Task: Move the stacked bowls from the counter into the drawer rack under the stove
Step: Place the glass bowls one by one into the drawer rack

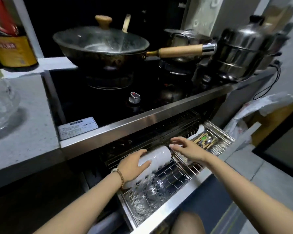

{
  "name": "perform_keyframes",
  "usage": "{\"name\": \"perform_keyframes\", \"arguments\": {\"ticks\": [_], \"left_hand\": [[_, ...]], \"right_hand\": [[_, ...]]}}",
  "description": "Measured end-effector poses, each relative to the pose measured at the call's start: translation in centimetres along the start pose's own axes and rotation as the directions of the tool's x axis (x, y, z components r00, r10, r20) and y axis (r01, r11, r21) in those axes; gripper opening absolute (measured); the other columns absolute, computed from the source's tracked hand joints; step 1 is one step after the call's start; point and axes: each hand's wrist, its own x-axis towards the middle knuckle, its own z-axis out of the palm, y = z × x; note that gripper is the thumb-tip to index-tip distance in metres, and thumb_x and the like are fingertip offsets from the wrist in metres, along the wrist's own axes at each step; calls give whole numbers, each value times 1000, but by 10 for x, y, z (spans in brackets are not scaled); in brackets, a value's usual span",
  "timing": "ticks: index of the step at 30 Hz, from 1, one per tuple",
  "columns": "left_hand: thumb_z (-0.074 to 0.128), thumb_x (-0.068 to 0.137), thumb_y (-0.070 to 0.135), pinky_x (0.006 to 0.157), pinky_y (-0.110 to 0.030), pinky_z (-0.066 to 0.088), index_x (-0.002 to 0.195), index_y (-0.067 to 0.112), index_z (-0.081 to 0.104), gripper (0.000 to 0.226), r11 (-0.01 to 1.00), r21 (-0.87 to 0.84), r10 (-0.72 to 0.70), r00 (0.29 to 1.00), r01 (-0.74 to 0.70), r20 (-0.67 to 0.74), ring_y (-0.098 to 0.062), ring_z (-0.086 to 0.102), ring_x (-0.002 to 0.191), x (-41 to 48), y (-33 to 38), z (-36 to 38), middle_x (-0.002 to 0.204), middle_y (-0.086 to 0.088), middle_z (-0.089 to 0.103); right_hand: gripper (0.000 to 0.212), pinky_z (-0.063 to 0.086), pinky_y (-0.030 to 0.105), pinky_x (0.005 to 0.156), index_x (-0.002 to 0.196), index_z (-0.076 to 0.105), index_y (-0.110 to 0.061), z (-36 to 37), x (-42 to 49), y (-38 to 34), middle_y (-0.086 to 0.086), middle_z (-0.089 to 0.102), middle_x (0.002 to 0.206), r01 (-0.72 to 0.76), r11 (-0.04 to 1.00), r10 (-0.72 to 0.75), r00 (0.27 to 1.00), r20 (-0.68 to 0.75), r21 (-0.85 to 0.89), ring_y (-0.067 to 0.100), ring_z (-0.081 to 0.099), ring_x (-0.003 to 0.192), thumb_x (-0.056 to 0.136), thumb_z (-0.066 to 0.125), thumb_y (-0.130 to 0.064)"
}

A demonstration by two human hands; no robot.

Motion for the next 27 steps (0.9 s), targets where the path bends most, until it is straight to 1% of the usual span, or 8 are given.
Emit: {"name": "perform_keyframes", "arguments": {"ticks": [1,3,5,10,13,16,21,27], "left_hand": [[47,91,51,102,-28,40,141,26,36,57,999,-11,33,999,-33,-27,-12,47,126,-1,10,-12,140,6,48],[48,90,50,100,-31,43,139,29,38,54,995,-27,96,992,-98,-81,-10,50,121,-4,31,-39,135,7,53],[48,90,50,98,-32,44,137,32,39,52,986,-22,161,977,-166,-138,-8,52,117,-10,50,-70,130,10,56],[51,89,47,99,-35,45,136,34,41,50,957,25,280,903,-288,-327,-6,54,115,-39,79,-158,127,12,58],[49,88,50,99,-33,45,137,34,40,52,945,96,323,850,-311,-416,-2,51,118,-63,78,-209,129,15,56],[47,86,54,98,-26,44,138,35,37,56,948,152,317,816,-279,-483,1,48,119,-88,67,-254,131,17,54],[51,89,47,99,-22,39,139,29,39,54,968,199,243,785,-155,-570,-3,48,122,-125,27,-310,132,12,54],[53,88,48,96,-21,36,138,30,39,55,980,198,134,748,-4,-650,-7,46,122,-165,-34,-347,139,9,47]], "right_hand": [[45,46,8,81,133,48,-18,-5,-8,-9,1,54,130,32,999,-32,999,-24,7,6,55,105,91,59,-30],[48,41,27,105,135,46,-24,-15,-20,-29,0,48,140,106,994,-108,991,-82,-22,12,48,125,89,60,-33],[50,35,38,112,136,44,-27,-22,-31,-52,-2,45,143,177,983,-183,974,-132,-55,12,41,132,89,61,-35],[53,33,29,110,136,42,-32,-25,-49,-118,-10,44,143,353,926,-373,909,-184,-133,6,40,131,88,60,-39],[54,37,34,110,138,41,-29,-15,-50,-161,-6,42,146,437,894,-447,880,-160,-95,13,42,132,88,62,-33],[55,40,27,104,138,40,-30,4,-48,-204,-9,41,144,521,848,-529,840,-117,-94,11,42,132,87,63,-32],[60,39,40,110,140,38,-29,44,-39,-267,-7,37,149,613,784,-617,786,-22,-95,14,37,136,86,64,-34],[61,36,32,111,142,35,-32,96,-27,-316,-9,34,151,679,728,-669,734,112,-100,11,35,137,88,63,-34]]}}
